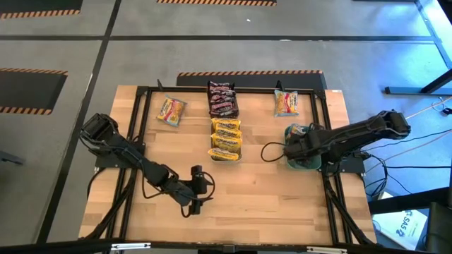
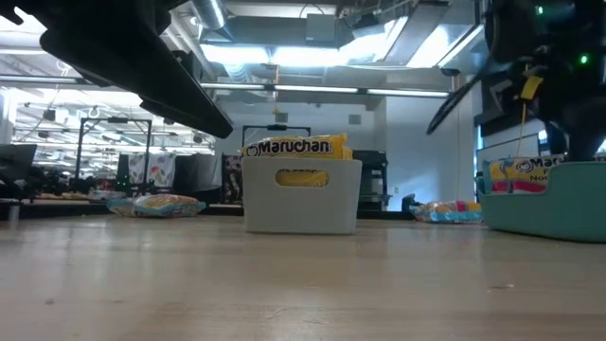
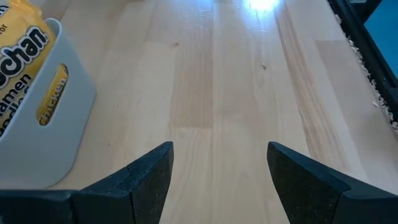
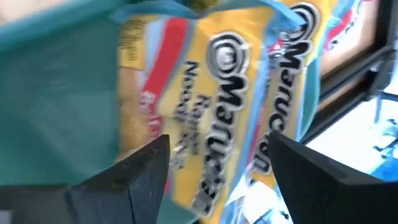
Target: Sort Maruchan noodles
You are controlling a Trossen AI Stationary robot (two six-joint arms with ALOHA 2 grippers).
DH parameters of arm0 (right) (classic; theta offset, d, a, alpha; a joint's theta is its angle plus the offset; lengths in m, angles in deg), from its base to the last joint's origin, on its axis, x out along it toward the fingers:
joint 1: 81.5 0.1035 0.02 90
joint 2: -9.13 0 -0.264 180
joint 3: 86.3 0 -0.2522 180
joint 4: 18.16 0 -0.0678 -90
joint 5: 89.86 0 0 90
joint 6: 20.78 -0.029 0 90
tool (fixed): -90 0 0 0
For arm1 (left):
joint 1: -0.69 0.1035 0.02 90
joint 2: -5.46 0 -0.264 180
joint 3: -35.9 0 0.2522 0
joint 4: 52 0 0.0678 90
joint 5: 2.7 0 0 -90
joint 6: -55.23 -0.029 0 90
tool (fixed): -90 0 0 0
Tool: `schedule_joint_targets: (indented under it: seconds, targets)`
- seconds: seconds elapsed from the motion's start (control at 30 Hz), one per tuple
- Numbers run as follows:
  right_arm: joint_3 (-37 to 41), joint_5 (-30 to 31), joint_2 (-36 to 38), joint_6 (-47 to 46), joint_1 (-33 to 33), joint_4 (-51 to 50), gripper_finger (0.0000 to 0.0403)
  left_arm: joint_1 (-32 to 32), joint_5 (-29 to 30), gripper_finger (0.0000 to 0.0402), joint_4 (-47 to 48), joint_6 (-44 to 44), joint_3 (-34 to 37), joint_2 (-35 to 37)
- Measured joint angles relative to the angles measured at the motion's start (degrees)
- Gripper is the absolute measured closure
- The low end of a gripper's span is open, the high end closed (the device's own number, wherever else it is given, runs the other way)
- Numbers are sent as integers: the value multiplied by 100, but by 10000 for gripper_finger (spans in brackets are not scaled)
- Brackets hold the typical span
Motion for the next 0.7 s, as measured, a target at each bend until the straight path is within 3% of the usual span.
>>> schedule_joint_targets:
  seconds: [0.17,0.33,0.53,0.7]
  targets:
    - [-645,-315,0,-176,-2,-495,162,2,-67,147,-18,8,0,0]
    - [-1284,-364,7,-434,0,-249,172,25,-66,147,339,27,-31,290]
    - [-1058,-359,7,166,7,2109,182,427,575,147,2680,499,-439,1456]
    - [-373,-611,2,737,72,4487,189,1288,943,147,4406,1463,-439,2264]
